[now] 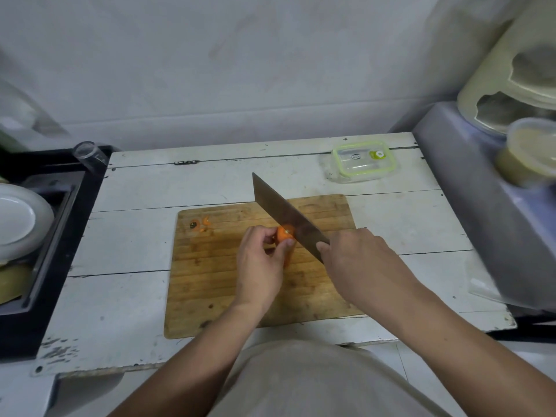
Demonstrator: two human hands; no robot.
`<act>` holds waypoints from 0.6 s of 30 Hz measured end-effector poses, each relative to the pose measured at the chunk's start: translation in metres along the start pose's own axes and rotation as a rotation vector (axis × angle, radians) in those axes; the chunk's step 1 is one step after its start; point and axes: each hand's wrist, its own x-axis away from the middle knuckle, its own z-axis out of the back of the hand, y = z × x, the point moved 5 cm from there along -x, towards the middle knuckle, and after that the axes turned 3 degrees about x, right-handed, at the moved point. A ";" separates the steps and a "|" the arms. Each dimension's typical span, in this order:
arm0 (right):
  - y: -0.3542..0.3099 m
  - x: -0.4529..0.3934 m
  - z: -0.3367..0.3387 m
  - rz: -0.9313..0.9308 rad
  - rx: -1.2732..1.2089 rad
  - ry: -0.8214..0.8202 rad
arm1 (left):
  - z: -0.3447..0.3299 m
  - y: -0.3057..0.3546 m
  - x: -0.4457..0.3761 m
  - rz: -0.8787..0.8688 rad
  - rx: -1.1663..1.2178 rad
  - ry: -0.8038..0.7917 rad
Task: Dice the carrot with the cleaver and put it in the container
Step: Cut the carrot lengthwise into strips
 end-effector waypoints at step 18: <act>-0.006 0.001 -0.004 0.020 -0.007 -0.027 | 0.013 -0.018 -0.020 0.129 0.000 0.031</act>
